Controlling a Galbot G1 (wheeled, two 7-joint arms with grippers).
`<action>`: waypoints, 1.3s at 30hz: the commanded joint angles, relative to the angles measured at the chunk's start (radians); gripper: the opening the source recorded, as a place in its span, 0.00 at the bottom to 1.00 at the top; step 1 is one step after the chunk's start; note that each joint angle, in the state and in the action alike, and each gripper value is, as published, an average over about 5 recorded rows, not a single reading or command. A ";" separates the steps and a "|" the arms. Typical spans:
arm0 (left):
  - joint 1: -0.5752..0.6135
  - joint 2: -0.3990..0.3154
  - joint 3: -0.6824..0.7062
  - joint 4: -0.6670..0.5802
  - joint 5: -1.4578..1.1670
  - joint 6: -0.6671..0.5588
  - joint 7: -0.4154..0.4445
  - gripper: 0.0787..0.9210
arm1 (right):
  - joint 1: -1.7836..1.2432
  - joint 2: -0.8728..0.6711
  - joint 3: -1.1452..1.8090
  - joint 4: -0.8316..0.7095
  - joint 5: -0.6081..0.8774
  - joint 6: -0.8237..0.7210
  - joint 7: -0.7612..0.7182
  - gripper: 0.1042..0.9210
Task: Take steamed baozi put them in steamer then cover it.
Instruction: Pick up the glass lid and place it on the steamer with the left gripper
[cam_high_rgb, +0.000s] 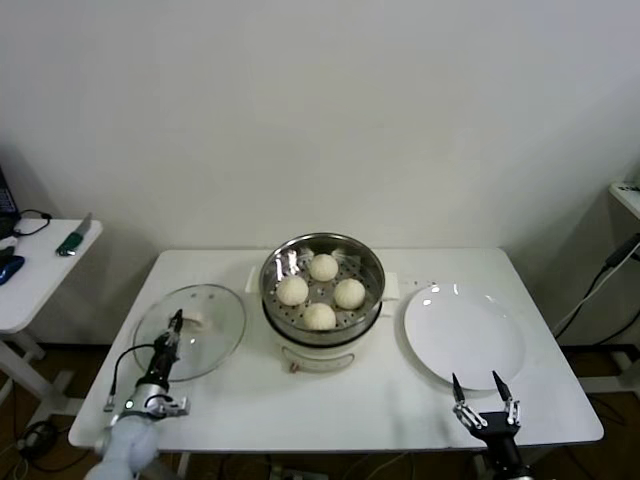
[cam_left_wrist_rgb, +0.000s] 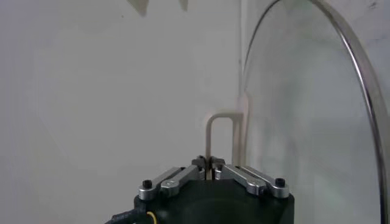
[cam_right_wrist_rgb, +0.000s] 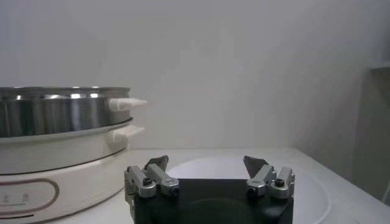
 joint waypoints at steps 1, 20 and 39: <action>0.037 0.051 0.023 -0.186 -0.126 0.116 0.062 0.07 | -0.004 -0.002 0.003 0.007 -0.003 -0.005 0.002 0.88; 0.135 0.229 0.114 -0.730 -0.333 0.608 0.434 0.07 | -0.012 -0.002 0.007 0.020 -0.041 -0.028 0.023 0.88; -0.019 0.141 0.451 -0.875 -0.107 0.896 0.632 0.07 | 0.005 -0.018 -0.009 0.029 -0.065 -0.027 0.023 0.88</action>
